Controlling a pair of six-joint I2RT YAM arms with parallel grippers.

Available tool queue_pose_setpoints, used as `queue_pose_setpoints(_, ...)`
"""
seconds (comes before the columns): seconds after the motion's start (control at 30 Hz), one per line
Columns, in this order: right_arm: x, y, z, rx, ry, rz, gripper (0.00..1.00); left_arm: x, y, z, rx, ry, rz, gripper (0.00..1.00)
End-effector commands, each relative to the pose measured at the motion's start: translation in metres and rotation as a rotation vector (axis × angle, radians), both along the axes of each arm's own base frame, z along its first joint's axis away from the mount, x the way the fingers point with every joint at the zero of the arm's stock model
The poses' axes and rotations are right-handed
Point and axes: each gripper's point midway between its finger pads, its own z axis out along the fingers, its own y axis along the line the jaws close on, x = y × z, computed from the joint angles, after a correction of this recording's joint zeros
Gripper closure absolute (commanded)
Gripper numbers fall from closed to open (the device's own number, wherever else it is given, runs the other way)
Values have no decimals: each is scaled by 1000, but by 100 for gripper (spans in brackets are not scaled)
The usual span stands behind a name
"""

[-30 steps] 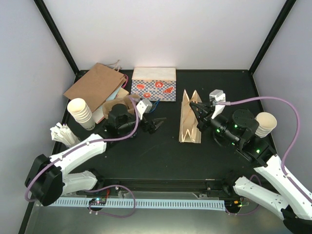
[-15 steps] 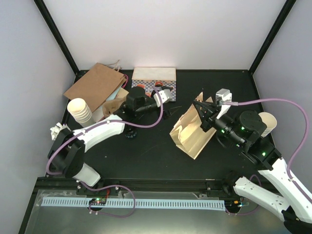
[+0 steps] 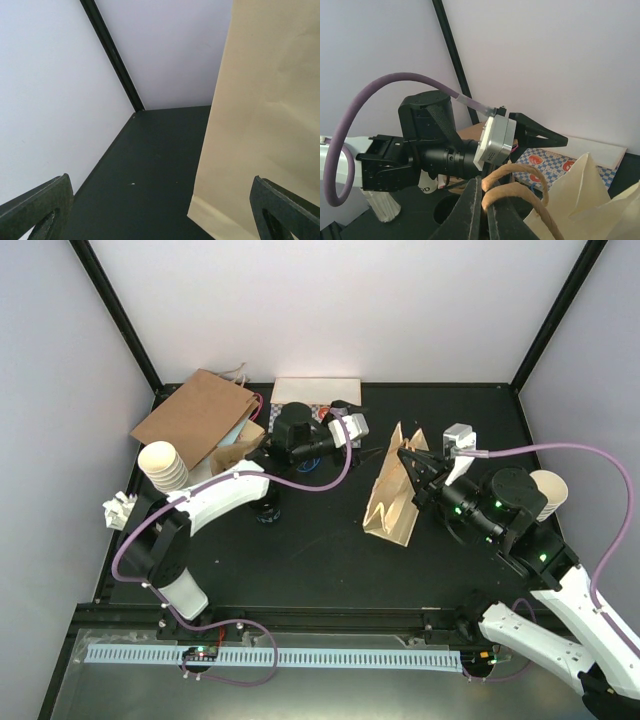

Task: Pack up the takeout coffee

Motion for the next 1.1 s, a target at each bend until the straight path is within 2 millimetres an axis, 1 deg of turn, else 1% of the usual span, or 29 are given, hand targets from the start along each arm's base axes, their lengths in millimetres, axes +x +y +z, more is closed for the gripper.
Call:
queue_pose_setpoints(0.0,-2,-7,14,25,-34,-22,99,0,-6,24,-21,-71,-17,1)
queue_pose_setpoints(0.1,-2,-8,14,24,-33,-24,99,-5,-5,28,-40,-35,-26,1)
queue_pose_setpoints(0.23,-3,-7,14,23,-32,-15,99,-22,3,40,-106,61,-30,1)
queue_pose_setpoints(0.4,-4,-5,16,23,-36,-2,99,-41,35,51,-187,111,52,1)
queue_pose_setpoints(0.43,-4,-4,16,21,-35,1,99,-44,42,46,-188,130,77,1)
queue_pose_setpoints(0.47,-5,-4,17,22,-36,5,99,-47,49,46,-195,145,102,1)
queue_pose_setpoints(0.57,-5,-1,18,19,-35,16,99,-59,62,42,-186,192,120,1)
queue_pose_setpoints(0.6,-4,0,18,18,-34,17,99,-65,67,44,-191,209,126,1)
queue_pose_setpoints(0.67,-3,2,17,13,-30,25,99,-70,76,40,-191,259,156,1)
queue_pose_setpoints(0.73,-3,5,16,12,-21,37,99,-73,91,41,-201,286,216,1)
queue_pose_setpoints(0.83,-5,10,17,16,-14,65,99,-69,123,37,-231,314,388,1)
queue_pose_setpoints(0.9,-6,12,19,19,-19,78,99,-71,141,33,-250,302,460,1)
queue_pose_setpoints(0.97,-7,14,20,17,-28,91,99,-64,166,26,-305,361,605,1)
queue_pose_setpoints(1.0,-7,16,20,15,-31,99,99,-63,175,24,-296,383,654,1)
queue_pose_setpoints(1.07,-6,20,22,9,-34,113,99,-68,179,23,-241,389,662,1)
